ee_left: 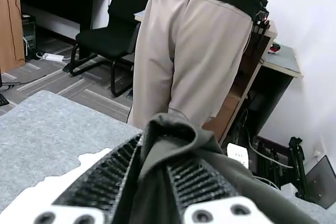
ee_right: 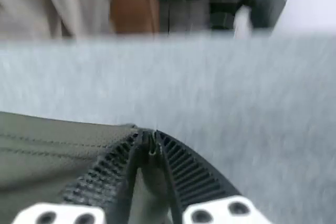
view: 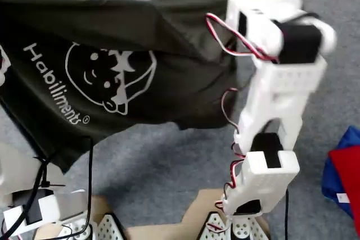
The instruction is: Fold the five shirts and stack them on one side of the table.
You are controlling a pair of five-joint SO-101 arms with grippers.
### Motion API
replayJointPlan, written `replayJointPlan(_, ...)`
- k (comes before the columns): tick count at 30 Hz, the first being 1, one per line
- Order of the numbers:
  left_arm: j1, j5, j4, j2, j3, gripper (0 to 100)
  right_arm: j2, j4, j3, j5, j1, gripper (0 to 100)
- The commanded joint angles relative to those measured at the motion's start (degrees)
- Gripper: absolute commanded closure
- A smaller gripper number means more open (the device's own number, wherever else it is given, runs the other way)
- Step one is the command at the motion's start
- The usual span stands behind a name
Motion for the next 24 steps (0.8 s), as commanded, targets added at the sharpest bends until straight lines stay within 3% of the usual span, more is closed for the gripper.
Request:
replayJointPlan(1, -1.2, 0.0, 0.6, -0.6, 0.8, 98, -0.8, 0.9, 10.0, 3.1, -1.8, 99.3)
replayJointPlan(10, -1.1, 0.0, 0.8, -2.6, 6.0, 98, -16.4, 0.8, 31.1, 5.8, -4.9, 99.4)
replayJointPlan(16, 0.5, -0.3, 0.7, -13.8, 25.8, 98, -28.3, 0.8, 39.5, 5.9, -5.8, 99.4)
replayJointPlan(24, 6.1, -6.9, 0.5, -28.9, 55.3, 98, -45.7, 0.8, 40.7, 5.9, -5.9, 99.4)
